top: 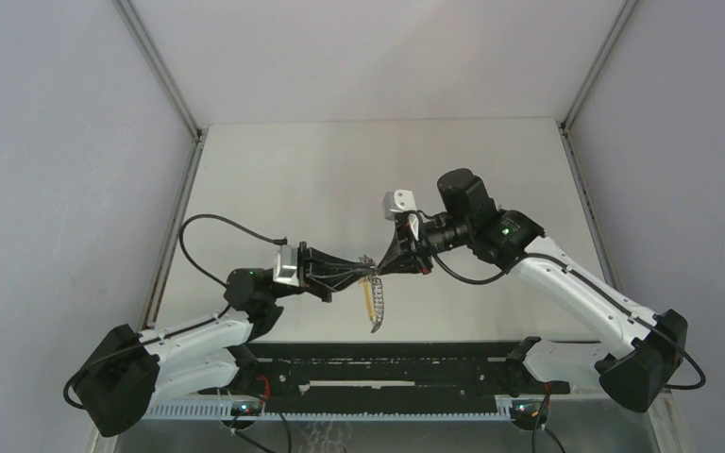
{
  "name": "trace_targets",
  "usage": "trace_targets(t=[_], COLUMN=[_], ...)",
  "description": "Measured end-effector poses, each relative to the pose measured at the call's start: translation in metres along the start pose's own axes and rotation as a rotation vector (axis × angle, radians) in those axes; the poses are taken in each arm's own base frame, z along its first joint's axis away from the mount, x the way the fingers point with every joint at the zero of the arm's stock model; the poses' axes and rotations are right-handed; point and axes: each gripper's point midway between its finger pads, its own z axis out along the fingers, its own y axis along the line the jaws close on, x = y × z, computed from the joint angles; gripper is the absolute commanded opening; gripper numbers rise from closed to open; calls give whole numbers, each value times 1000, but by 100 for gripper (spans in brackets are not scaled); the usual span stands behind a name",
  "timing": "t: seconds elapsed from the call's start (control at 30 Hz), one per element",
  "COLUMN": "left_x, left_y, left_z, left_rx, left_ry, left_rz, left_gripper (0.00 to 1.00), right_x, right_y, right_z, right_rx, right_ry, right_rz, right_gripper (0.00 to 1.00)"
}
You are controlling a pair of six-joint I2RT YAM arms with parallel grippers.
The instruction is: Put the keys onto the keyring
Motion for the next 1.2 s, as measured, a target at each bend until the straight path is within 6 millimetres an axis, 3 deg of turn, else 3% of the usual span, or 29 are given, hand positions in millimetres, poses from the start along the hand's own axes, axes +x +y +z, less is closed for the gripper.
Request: trace_targets(t=[0.2,0.43,0.57,0.6,0.63,0.7,0.9,1.0,1.2], left_x=[-1,-1,9,15,42,50,107,141,178], left_y=[-1,0,13,17,34,41,67,77,99], left_z=[0,1,0,-1,-9,-13,-46,-73,-104], left_rx=[3,0,-56,-76,-173,-209,-422,-539,-712], left_ry=[-4,-7,16,33,124,154,368,511,724], left_rz=[2,7,15,10,-22,-34,-123,-172,-215], left_gripper=[0,0,0,0,0,0,0,0,0], right_x=[15,18,16,14,14,14,73,89,85], right_y=[-5,-13,-29,-33,-44,-52,-83,-92,-93], right_z=[-1,-3,-20,-27,-46,-49,-65,-74,-97], right_rx=[44,94,244,296,437,489,762,866,999], right_ry=[57,75,83,79,68,54,96,100,-1], right_rz=[43,45,23,14,4,12,203,268,294], right_gripper=[0,25,36,37,46,51,61,64,70])
